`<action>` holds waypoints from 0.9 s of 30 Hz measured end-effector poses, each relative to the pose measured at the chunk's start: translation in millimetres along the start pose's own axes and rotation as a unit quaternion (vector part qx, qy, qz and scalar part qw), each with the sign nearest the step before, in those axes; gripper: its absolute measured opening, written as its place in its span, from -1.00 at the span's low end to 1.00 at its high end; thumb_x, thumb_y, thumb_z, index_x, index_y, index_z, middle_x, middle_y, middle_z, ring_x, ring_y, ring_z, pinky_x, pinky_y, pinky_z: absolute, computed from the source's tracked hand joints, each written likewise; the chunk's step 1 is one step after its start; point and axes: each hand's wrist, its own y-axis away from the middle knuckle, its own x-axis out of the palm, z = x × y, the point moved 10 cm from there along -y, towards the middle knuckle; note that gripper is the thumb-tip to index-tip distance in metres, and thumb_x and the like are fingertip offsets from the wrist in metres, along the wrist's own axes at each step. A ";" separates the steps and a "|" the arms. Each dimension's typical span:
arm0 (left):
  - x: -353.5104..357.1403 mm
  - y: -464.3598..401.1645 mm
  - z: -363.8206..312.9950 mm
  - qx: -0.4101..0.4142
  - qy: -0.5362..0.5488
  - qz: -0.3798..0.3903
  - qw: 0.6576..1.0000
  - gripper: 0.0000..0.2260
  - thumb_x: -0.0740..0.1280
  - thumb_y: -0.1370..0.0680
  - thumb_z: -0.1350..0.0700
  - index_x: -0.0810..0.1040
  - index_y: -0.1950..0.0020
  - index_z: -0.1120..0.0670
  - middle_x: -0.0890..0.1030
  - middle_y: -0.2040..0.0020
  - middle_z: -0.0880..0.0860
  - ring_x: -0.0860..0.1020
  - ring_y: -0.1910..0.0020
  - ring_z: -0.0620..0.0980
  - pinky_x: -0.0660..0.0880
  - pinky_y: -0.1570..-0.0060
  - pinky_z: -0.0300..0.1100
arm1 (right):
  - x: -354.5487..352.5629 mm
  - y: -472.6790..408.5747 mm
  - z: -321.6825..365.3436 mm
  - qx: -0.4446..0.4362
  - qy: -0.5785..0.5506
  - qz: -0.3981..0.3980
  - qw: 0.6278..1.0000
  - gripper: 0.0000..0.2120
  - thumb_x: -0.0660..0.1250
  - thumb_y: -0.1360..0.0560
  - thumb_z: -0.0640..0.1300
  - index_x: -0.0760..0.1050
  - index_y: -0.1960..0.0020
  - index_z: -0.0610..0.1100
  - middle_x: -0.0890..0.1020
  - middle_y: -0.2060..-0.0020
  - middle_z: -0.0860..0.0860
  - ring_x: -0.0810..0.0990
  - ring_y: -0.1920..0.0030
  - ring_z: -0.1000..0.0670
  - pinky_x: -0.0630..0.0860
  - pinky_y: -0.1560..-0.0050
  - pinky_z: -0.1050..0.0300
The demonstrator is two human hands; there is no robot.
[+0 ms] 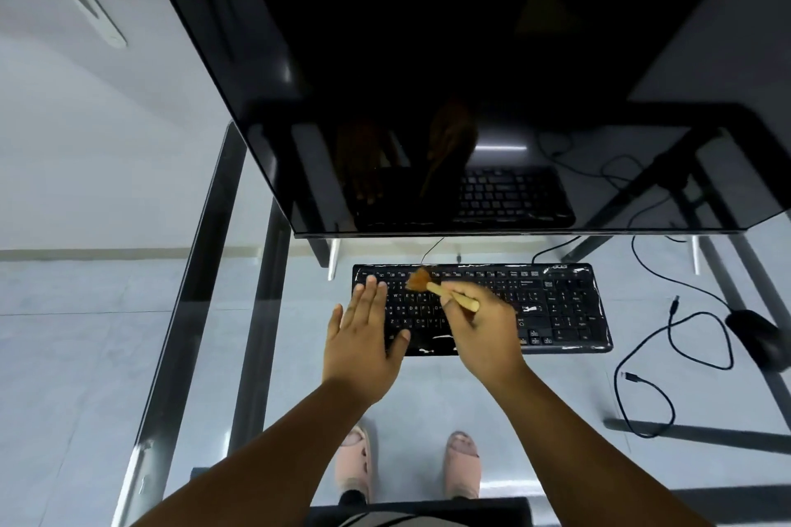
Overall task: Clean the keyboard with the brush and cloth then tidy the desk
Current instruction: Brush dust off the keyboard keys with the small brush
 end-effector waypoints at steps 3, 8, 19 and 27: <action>10.2 3.1 -18.1 0.037 -0.031 0.022 0.999 -0.36 -0.02 -0.58 -0.24 -0.10 -0.59 -0.02 -0.17 -0.58 -0.09 -0.21 -0.55 -0.11 -0.26 -0.47 -0.09 | -26.6 -0.1 -14.8 0.030 0.048 -0.083 0.995 -0.82 0.36 -0.53 -0.20 0.64 -0.10 -0.09 0.70 0.14 0.04 0.58 0.32 0.16 0.44 0.28 0.34; 20.2 4.7 -27.9 0.046 -0.060 0.042 0.996 -0.37 -0.04 -0.59 -0.25 -0.11 -0.59 -0.04 -0.17 -0.59 -0.08 -0.24 -0.54 -0.12 -0.30 -0.45 -0.07 | -38.5 0.4 -8.9 0.003 -0.010 -0.066 0.998 -0.79 0.37 -0.53 -0.24 0.63 -0.14 -0.10 0.69 0.16 0.07 0.58 0.36 0.20 0.41 0.33 0.45; 18.9 2.9 -35.0 0.007 -0.060 0.034 0.998 -0.36 -0.03 -0.56 -0.28 0.00 -0.58 -0.03 -0.01 -0.60 -0.04 -0.09 -0.57 -0.03 -0.14 -0.49 0.02 | -54.2 -1.8 -27.5 0.024 -0.017 -0.035 0.999 -0.78 0.35 -0.54 -0.21 0.62 -0.18 -0.09 0.70 0.11 0.07 0.57 0.32 0.22 0.42 0.28 0.43; 20.8 -0.2 -49.4 -0.017 -0.087 0.035 0.995 -0.28 -0.11 -0.50 -0.32 0.08 -0.57 0.03 0.11 -0.58 0.03 0.04 -0.55 0.16 0.02 -0.46 0.12 | -80.5 -6.6 -43.1 0.019 -0.015 -0.082 0.996 -0.79 0.34 -0.55 -0.21 0.62 -0.16 -0.07 0.68 0.20 0.04 0.50 0.40 0.18 0.41 0.35 0.37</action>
